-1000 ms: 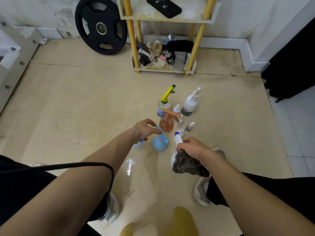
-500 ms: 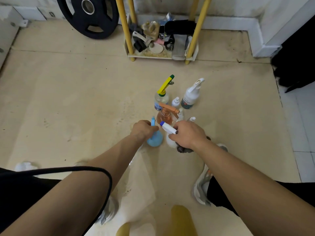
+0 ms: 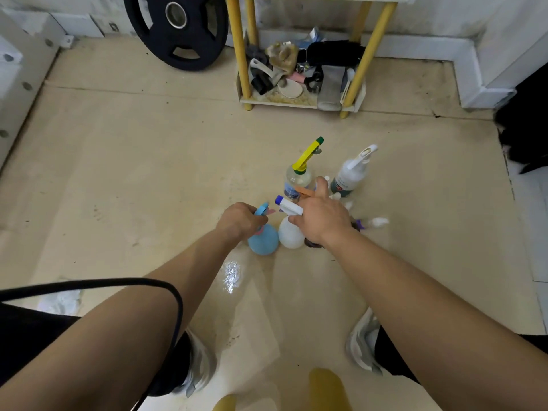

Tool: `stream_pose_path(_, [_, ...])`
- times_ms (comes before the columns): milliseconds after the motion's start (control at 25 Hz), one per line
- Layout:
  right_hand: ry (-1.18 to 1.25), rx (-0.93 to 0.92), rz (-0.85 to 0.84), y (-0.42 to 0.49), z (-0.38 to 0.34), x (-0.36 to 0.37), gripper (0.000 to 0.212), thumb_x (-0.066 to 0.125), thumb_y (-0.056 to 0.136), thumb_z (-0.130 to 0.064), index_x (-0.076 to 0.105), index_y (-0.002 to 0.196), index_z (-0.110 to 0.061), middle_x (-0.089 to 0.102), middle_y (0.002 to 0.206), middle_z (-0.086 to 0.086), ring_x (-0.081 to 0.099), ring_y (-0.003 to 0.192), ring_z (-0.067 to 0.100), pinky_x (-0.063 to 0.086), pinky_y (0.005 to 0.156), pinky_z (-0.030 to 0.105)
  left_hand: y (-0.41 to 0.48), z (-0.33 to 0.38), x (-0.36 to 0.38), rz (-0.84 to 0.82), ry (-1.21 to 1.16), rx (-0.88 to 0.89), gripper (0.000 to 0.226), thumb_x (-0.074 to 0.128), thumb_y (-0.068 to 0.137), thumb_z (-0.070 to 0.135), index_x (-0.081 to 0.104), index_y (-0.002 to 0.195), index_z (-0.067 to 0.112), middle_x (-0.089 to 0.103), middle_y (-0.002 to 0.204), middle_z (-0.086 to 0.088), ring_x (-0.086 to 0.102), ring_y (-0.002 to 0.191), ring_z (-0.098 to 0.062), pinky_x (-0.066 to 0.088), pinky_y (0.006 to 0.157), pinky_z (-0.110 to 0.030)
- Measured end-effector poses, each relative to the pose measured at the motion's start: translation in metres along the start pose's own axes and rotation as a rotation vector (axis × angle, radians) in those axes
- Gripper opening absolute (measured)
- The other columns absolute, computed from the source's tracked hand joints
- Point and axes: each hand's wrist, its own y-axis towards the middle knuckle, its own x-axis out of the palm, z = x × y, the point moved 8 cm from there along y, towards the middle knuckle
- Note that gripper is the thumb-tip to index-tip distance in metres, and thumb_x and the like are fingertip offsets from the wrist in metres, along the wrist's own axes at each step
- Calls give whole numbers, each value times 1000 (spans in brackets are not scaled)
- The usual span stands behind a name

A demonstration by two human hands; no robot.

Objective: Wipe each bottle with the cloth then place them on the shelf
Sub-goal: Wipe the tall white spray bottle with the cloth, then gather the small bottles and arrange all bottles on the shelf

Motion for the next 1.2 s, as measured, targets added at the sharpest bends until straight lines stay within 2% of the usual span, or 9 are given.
stream_pose_path(200, [13,39,-71,23,8,20,43,60,96,-48,58,131,-24,33,145,8,56,115,29,40,80,35,4,-2,-1,0,-3,10,18,63,91,27,75,92,13,53,59,2,47,53,-13,33,47,-24])
stream_pose_path(360, [98,57,-33,17,13,30,49,57,99,-44,44,146,-42,38,144,5,57,117,28,37,75,32,3,1,-4,-1,-25,30,18,62,91,24,76,90,12,53,58,3,47,54,-15,34,48,-24])
stream_pose_path(520, [121,16,-16,0,8,26,51,57,100,-41,40,147,-46,44,136,3,57,113,28,36,74,31,-5,8,-19,8,-55,53,18,64,92,25,75,98,12,57,66,0,53,65,-19,41,58,-26])
stream_pose_path(680, [105,-45,8,-21,-4,-17,40,57,97,-42,49,136,-47,51,126,4,58,110,29,44,75,34,-27,25,-57,6,-85,96,19,64,93,26,73,103,13,57,70,-4,53,57,-21,42,53,-24])
stream_pose_path(800, [77,-88,-25,-18,-15,-53,34,58,95,-42,52,129,-47,52,116,2,59,107,28,50,80,37,-25,42,-88,-21,-46,121,18,65,92,28,72,100,14,61,79,-7,57,66,-25,53,66,-35])
stream_pose_path(920, [64,-139,-75,3,-37,-79,36,61,92,-39,53,126,-45,56,119,1,60,108,30,51,84,37,-4,52,-118,-53,52,99,17,67,89,26,73,100,15,60,77,-6,53,62,-21,45,54,-24])
stream_pose_path(1000, [66,-160,-103,14,-50,-93,39,61,93,-40,52,131,-44,57,127,2,60,112,30,51,87,37,6,64,-141,-96,111,110,19,67,90,27,75,100,13,57,72,-6,49,60,-20,40,51,-22])
stream_pose_path(1080, [124,-143,-119,16,-61,-115,48,58,96,-44,45,142,-45,50,134,0,57,120,27,50,89,37,1,75,-169,-119,155,111,21,67,91,30,75,98,13,58,75,-5,48,65,-19,40,59,-25])
stream_pose_path(1200, [151,-156,-112,0,-90,-171,49,55,98,-43,42,146,-46,48,130,-3,60,113,25,42,77,29,-38,106,-223,-99,172,98,19,66,92,31,74,97,14,57,78,-4,47,74,-20,38,64,-29])
